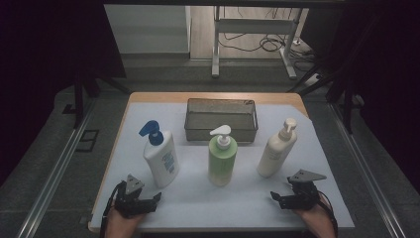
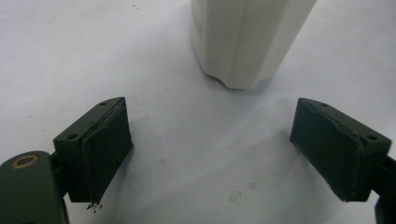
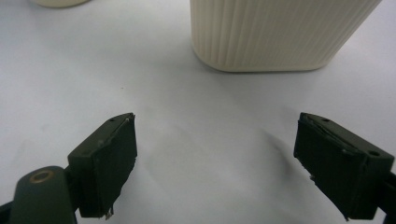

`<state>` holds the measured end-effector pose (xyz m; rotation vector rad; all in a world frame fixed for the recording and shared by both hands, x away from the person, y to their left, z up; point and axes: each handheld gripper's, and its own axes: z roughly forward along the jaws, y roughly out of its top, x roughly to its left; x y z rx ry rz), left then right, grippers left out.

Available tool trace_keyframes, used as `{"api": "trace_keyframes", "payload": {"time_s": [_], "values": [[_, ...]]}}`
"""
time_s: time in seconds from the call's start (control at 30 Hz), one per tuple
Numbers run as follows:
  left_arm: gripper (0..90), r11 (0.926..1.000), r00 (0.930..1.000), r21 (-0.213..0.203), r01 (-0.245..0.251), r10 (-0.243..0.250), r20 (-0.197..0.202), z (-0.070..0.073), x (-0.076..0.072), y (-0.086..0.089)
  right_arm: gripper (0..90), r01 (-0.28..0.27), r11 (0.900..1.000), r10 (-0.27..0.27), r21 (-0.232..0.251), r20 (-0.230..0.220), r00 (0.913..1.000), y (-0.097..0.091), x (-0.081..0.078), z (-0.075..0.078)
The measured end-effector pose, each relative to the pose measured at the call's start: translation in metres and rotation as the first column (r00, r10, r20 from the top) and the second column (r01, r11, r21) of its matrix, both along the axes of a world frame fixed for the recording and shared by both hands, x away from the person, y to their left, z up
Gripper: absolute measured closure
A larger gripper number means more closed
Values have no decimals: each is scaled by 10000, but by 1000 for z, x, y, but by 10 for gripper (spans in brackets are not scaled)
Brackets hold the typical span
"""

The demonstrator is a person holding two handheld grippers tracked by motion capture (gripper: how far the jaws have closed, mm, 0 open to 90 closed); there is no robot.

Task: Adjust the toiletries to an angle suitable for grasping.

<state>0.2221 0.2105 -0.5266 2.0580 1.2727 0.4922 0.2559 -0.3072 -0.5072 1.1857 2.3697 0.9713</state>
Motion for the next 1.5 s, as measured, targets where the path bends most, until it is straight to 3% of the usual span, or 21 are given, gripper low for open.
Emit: {"api": "trace_keyframes", "payload": {"time_s": [0.33, 0.53, 0.77, 0.97, 1.1, 1.17, 1.23, 1.5], "values": [[119, 10000, 10000, -18, -3, 3, 10, 0, 0, 0, 141, 42, 9998, -42, 192, -1, 10000, -10, 3, 9], [119, 10000, 10000, -20, -3, 3, 16, 0, 0, 0, 207, -15, 9997, 15, 258, 4, 10000, -8, 3, 13], [119, 10000, 10000, -18, -10, 10, 24, 0, 0, 0, 340, -251, 9991, 246, 346, 131, 9996, -5, 6, 21], [119, 10000, 10000, -17, -11, 11, 27, 0, 0, 0, 514, -125, 9990, 115, 436, 237, 9997, -14, 14, 28], [119, 10000, 10000, -21, -10, 10, 29, 0, 0, 0, 573, -47, 9993, 39, 368, 230, 9997, -17, 18, 29], [119, 10000, 10000, -20, -11, 11, 28, 0, 0, 0, 652, -113, 9981, 99, 602, 234, 9997, -18, 20, 30], [119, 10000, 10000, -22, -8, 8, 28, 0, 0, 0, 726, -243, 9977, 221, 639, 339, 9992, -15, 19, 31], [119, 10000, 10000, -22, -13, 13, 33, 0, 0, 0, 866, -529, 9959, 480, 734, 670, 9966, 2, 19, 38]]}}
